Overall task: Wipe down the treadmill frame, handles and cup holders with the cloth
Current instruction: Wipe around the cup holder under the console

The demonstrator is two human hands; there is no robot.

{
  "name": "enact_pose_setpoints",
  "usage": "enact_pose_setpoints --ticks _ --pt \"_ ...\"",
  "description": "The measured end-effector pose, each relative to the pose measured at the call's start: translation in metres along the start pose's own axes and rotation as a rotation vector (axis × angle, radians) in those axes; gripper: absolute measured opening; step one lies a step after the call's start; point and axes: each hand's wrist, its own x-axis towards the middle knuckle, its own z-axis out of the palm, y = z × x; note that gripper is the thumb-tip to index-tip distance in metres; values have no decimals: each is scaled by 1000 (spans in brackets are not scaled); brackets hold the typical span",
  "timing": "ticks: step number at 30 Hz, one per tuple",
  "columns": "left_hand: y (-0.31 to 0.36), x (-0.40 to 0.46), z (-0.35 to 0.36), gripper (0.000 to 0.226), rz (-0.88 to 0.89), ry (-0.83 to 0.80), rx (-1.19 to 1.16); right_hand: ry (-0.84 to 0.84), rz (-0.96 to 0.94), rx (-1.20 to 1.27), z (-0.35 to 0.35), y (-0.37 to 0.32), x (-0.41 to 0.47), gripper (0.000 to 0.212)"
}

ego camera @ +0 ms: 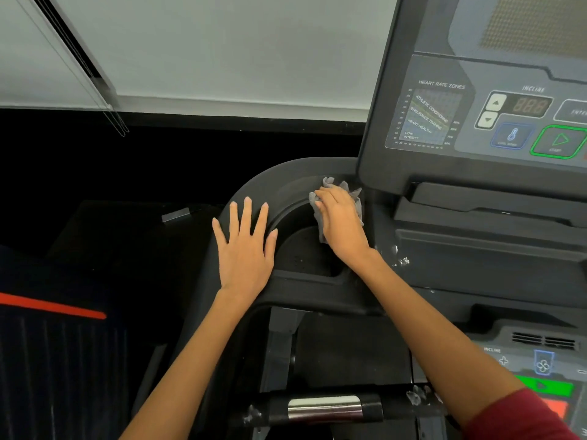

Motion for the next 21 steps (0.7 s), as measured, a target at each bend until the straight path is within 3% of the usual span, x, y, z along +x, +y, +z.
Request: enact_pose_setpoints --ticks 2,5,11,15,17,21 --pt "1 -1 0 56 -6 -24 30 -43 -58 69 -5 3 6 33" --pt "2 -1 0 56 -12 -52 50 -102 -79 248 -18 1 21 20" --pt "1 0 2 54 -4 -38 59 164 -33 421 -11 -35 54 25" --pt "1 -1 1 54 6 -37 60 -70 -77 112 12 -25 53 29" --pt "1 -2 1 54 6 -37 61 -186 -130 -27 16 -16 46 45" --pt "0 -2 0 53 17 -38 52 -201 -144 -90 5 -11 42 49"
